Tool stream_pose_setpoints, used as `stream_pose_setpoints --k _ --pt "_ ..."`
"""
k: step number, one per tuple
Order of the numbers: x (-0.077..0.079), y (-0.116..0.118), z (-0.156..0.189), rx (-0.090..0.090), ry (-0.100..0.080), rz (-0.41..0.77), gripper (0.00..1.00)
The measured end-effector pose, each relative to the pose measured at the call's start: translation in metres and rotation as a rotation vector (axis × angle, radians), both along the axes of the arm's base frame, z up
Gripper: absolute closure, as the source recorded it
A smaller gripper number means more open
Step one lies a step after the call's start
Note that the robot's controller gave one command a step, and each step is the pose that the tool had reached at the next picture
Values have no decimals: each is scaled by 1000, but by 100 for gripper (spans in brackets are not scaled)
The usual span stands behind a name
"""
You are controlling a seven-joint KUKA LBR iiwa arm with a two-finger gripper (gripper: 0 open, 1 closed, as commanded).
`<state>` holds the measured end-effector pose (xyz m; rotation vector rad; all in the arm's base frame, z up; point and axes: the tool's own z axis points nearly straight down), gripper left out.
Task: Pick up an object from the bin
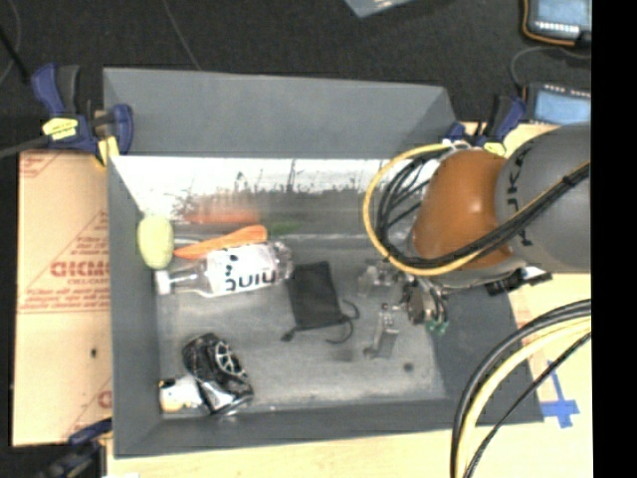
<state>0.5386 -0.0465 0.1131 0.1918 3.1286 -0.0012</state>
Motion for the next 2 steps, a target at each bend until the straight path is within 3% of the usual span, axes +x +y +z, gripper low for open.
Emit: stream_pose_setpoints --k 1,2 --pt "-2 21 -11 -1 -4 -123 0" --pt "-8 41 -17 1 -2 -98 0"
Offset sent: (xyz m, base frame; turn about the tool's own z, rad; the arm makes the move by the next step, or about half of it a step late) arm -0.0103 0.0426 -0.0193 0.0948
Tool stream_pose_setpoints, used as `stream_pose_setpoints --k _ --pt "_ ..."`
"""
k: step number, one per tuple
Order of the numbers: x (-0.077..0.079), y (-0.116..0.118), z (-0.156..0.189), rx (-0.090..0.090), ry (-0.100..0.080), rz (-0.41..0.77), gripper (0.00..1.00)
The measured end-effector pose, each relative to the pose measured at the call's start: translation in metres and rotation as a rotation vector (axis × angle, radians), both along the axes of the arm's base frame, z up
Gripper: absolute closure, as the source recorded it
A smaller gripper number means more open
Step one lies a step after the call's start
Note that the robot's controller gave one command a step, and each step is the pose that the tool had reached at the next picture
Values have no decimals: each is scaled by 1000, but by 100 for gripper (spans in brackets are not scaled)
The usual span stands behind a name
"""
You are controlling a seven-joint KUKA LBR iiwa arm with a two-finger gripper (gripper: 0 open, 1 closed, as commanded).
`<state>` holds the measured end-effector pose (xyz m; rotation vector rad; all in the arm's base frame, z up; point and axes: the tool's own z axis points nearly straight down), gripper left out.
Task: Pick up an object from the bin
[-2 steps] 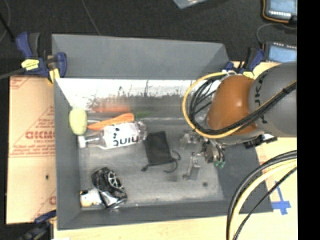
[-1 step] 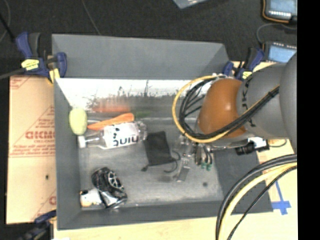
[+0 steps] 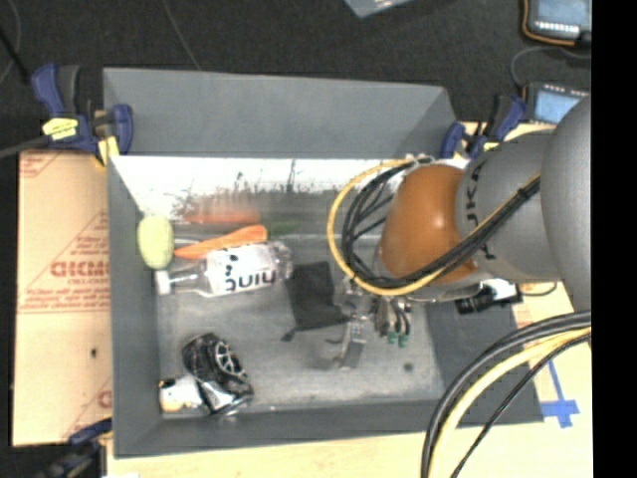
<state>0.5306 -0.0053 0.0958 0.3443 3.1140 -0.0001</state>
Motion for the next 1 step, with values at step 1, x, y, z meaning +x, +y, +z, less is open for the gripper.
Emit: stream_pose_setpoints --k 1 --pt "0 11 -23 -2 -4 -52 100"
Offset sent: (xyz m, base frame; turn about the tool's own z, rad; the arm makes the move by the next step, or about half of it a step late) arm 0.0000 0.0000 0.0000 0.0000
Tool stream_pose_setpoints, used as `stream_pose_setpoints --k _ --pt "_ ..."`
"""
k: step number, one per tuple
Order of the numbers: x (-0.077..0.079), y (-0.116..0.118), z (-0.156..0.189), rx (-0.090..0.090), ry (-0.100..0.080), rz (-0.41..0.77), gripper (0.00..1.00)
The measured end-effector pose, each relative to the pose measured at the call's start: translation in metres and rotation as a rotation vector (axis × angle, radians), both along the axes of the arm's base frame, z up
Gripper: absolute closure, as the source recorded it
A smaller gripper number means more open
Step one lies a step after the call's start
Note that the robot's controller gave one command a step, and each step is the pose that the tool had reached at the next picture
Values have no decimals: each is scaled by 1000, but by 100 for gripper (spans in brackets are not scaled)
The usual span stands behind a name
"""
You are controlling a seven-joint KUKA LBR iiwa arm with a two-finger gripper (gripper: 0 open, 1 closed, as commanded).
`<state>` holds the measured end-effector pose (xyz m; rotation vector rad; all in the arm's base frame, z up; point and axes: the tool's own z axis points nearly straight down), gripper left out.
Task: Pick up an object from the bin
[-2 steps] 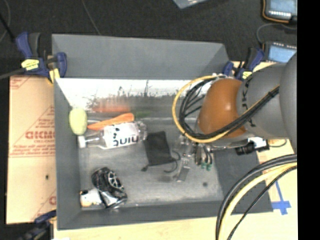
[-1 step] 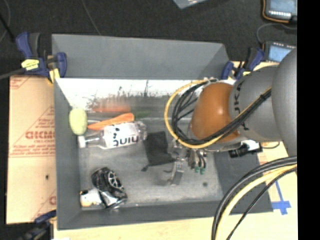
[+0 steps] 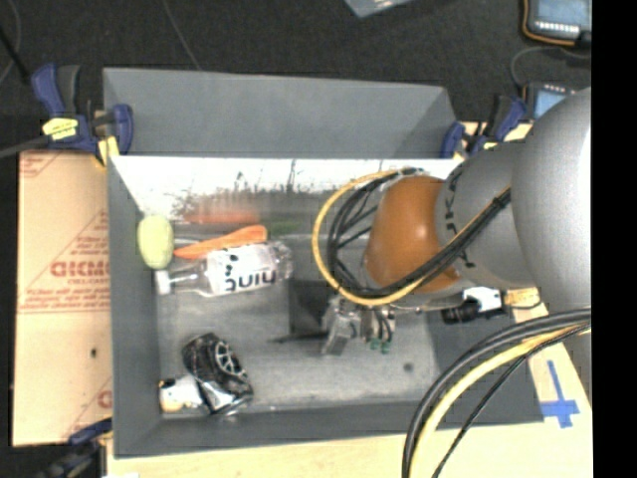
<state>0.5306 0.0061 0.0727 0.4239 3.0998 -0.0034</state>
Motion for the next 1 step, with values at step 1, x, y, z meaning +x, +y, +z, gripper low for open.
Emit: stream_pose_setpoints --k 1 --pt "0 0 0 0 0 1 100"
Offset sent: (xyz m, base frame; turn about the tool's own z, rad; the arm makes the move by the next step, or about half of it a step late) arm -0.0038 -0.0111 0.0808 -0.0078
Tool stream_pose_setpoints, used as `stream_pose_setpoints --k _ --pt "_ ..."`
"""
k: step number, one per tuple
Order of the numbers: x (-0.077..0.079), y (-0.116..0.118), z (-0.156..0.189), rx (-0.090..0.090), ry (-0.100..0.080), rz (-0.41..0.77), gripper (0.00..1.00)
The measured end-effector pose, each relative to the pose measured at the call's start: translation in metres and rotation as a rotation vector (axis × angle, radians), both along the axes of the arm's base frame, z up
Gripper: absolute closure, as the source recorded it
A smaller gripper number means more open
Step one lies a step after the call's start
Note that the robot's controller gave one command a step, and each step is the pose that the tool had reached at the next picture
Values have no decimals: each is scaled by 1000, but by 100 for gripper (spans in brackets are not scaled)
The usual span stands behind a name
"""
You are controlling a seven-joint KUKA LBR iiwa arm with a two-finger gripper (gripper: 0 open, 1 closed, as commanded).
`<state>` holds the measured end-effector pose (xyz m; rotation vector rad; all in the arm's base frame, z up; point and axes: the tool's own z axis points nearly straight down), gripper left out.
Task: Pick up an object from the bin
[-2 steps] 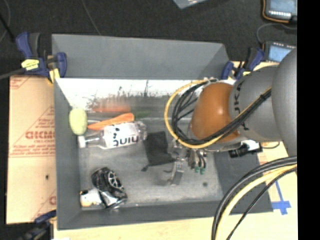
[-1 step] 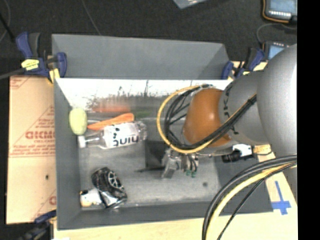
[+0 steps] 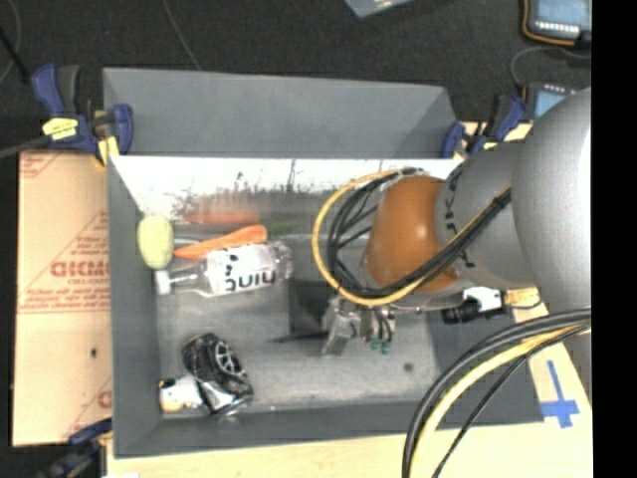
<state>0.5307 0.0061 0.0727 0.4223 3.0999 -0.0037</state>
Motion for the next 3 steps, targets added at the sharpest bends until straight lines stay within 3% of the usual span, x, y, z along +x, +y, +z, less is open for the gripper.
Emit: stream_pose_setpoints --k 1,2,3 --pt "-4 -6 45 1 7 3 100" --pt "-4 -12 106 0 2 36 100" --pt "4 -18 149 0 3 48 100"
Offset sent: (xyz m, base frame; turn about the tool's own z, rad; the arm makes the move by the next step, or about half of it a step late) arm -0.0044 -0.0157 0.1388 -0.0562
